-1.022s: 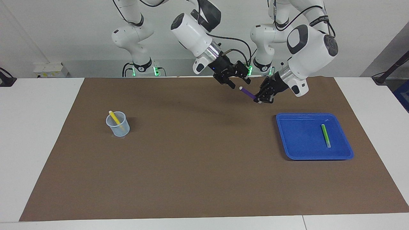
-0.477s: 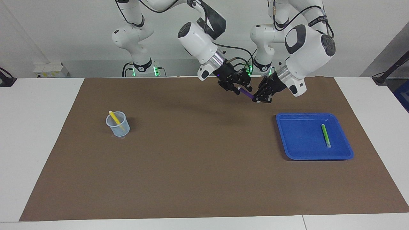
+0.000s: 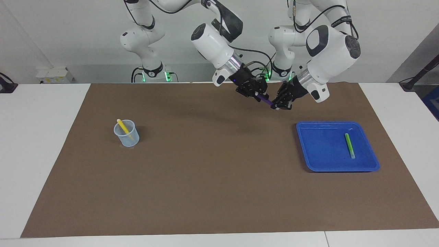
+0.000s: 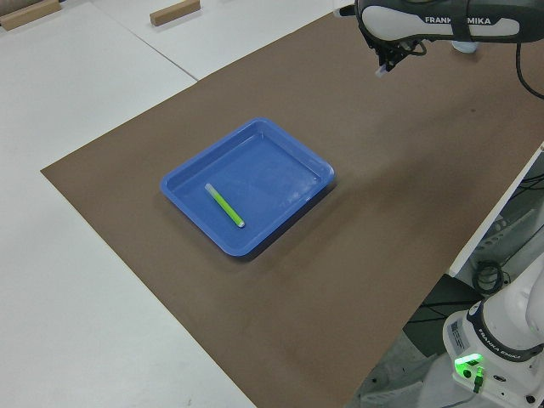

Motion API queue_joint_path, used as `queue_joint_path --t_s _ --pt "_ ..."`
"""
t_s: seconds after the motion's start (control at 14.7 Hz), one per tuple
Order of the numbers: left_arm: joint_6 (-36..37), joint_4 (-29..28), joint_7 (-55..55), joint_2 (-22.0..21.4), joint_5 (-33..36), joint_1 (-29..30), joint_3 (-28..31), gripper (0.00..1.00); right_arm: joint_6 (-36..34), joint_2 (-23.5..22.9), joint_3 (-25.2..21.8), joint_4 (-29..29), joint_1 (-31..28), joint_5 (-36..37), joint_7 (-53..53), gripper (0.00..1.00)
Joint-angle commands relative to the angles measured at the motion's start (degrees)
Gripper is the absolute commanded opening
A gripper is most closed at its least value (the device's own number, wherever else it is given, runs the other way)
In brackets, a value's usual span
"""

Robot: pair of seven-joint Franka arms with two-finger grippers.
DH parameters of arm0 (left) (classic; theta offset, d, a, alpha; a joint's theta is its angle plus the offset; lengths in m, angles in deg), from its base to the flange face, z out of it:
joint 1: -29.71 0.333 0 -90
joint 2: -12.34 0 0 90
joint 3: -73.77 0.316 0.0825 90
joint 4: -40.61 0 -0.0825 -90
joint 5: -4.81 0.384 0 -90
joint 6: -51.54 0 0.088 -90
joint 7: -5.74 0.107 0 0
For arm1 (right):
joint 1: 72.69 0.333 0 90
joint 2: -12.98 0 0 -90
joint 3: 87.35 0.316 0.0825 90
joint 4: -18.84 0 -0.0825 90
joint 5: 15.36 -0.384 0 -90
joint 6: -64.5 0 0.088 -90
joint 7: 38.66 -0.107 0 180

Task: Transfer and insert pens with both arms
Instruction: 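Grasp the purple pen tip with the right gripper near the left gripper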

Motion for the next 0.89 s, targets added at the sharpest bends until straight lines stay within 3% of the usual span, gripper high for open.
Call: queue_joint_path --t_s 0.0,0.2,0.48,0.82 --pt "-0.64 -2.04 -0.9 -2.0 -0.56 -0.81 0.68 0.0 0.08 -0.6 0.0 0.56 -0.03 0.02 1.24 0.36" --pt "-0.55 -1.96 -0.99 -2.26 -0.56 -0.89 0.68 0.0 0.08 -0.6 0.0 0.56 0.05 -0.25 1.24 0.33" --pt "-0.64 -2.04 -1.43 -2.26 -0.56 -0.81 0.68 0.0 0.08 -0.6 0.0 0.29 -0.03 -0.34 1.24 0.0" --pt "-0.64 -2.4 -1.17 -2.35 -0.56 -0.81 0.68 0.0 -0.1 -0.6 0.08 0.29 -0.21 -0.42 1.16 0.0"
